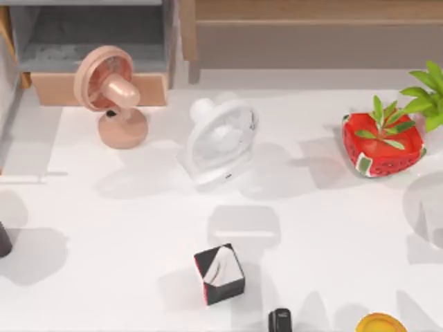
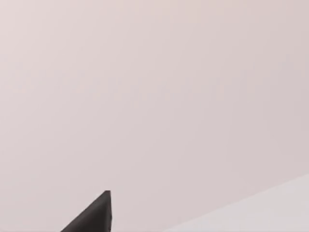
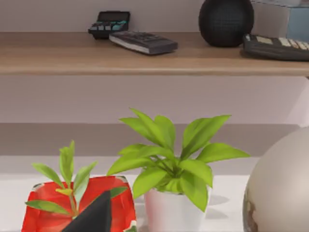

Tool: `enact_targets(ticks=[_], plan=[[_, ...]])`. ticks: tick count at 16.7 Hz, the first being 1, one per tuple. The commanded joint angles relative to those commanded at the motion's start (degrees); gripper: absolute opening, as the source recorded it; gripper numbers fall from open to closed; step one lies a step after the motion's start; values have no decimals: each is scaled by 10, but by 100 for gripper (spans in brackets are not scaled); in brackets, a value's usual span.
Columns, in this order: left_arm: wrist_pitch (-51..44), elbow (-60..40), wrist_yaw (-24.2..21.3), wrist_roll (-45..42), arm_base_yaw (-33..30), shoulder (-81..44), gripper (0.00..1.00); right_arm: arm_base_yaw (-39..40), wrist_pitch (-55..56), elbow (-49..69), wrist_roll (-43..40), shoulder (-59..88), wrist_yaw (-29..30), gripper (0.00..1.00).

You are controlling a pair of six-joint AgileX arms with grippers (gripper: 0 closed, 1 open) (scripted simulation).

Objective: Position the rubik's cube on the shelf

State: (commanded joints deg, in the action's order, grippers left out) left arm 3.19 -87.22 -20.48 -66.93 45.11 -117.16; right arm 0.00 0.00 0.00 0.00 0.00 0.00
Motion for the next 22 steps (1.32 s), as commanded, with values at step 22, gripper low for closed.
enact_targets(ticks=[22], plan=[[-825,-537,134,312,-238,-252,100,0,0,0,0,0,0,100]])
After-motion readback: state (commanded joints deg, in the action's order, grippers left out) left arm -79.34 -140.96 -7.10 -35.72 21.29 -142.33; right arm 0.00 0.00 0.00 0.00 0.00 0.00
